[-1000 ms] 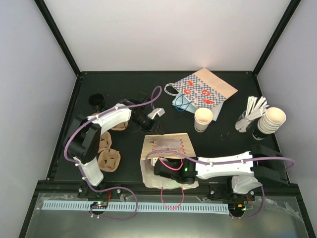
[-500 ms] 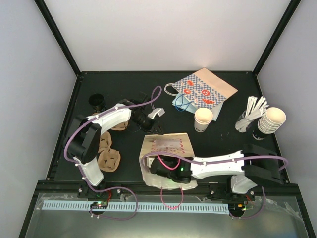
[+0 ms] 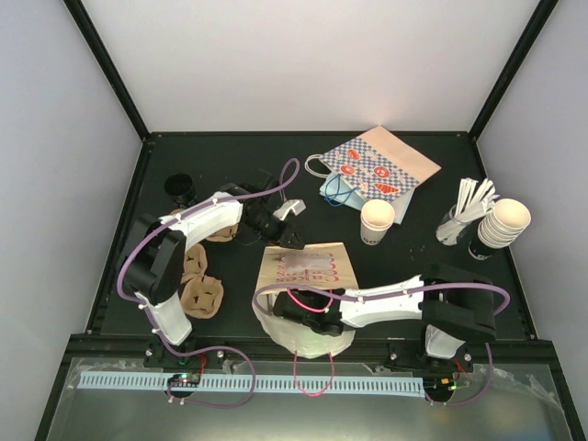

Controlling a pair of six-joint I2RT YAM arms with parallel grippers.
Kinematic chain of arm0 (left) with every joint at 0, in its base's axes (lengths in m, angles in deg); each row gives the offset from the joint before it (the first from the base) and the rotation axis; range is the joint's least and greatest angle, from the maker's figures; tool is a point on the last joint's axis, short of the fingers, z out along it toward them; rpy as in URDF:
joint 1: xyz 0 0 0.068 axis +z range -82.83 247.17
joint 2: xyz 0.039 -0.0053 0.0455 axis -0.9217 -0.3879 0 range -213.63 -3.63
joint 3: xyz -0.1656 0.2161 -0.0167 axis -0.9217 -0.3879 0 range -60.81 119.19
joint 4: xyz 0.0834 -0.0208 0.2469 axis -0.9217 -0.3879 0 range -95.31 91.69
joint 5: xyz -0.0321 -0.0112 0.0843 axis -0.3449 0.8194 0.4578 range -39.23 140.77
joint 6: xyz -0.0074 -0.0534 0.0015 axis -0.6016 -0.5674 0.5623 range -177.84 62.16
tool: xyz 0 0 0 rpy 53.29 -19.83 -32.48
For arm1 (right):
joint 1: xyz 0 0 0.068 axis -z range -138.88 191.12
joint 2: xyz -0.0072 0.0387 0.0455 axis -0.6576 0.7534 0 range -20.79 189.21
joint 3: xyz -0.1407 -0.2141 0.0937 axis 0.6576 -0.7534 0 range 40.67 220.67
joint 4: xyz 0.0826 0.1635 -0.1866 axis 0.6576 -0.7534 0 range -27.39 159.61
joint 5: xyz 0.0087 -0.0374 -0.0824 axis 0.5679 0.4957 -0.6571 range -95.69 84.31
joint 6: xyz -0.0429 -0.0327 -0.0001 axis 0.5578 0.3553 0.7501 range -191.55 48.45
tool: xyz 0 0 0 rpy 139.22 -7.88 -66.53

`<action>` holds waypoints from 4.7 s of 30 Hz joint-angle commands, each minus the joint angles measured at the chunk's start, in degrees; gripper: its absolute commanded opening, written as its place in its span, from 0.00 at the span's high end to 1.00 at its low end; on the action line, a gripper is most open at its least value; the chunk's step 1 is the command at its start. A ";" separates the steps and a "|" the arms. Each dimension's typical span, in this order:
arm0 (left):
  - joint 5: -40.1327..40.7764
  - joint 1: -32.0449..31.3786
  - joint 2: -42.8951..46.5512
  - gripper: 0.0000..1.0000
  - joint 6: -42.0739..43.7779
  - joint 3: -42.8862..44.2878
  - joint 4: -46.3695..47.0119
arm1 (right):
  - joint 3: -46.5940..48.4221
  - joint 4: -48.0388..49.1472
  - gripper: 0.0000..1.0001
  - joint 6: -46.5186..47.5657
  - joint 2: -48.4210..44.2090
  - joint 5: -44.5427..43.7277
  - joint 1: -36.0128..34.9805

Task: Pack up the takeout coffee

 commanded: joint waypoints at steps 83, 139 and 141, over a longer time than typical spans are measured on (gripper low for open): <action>0.38 -1.29 3.92 0.77 -0.75 -2.28 1.45 | 0.44 -5.82 0.99 -0.53 -4.65 5.26 -6.39; 12.43 1.27 4.69 0.24 -1.35 7.40 1.94 | 15.11 -21.48 0.99 6.28 -17.57 19.10 11.44; 13.69 2.24 5.11 0.15 -1.53 9.05 1.25 | 16.02 -21.61 0.99 6.61 -17.09 19.80 12.36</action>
